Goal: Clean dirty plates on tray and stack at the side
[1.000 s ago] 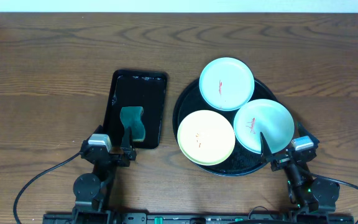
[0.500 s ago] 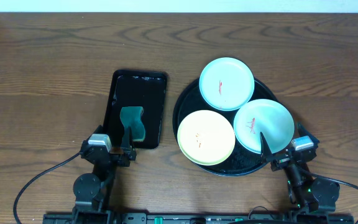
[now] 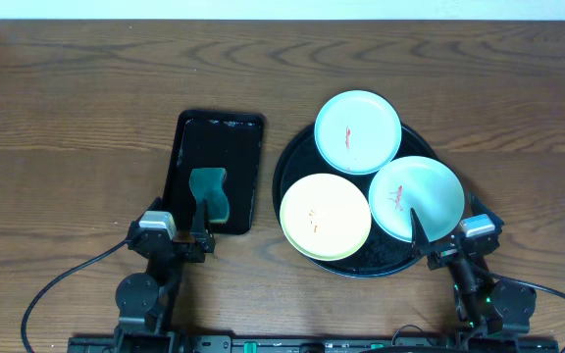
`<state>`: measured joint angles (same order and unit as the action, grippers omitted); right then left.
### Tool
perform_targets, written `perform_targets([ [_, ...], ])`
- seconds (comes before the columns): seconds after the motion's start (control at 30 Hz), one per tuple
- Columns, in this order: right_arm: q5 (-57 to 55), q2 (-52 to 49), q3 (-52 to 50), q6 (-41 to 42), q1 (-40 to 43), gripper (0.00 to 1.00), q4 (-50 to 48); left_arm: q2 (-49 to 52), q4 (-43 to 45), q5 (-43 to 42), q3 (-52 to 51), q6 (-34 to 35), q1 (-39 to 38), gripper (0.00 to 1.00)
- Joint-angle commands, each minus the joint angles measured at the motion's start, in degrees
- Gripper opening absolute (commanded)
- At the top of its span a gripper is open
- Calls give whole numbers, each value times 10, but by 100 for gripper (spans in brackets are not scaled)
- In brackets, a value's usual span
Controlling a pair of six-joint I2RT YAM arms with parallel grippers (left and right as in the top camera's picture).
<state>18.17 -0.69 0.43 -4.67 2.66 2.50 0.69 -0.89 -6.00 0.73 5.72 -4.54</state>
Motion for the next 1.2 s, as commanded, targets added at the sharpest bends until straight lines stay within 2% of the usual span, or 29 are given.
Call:
perform_targets([
  [0.0,-1,3,-1,-3,-6,99,2,-5,-25,-8,-5,-8,2,84],
  [1.17,20,3,-1,11,-6,99,1,-5,-25,-16,-5,-7,2,84],
])
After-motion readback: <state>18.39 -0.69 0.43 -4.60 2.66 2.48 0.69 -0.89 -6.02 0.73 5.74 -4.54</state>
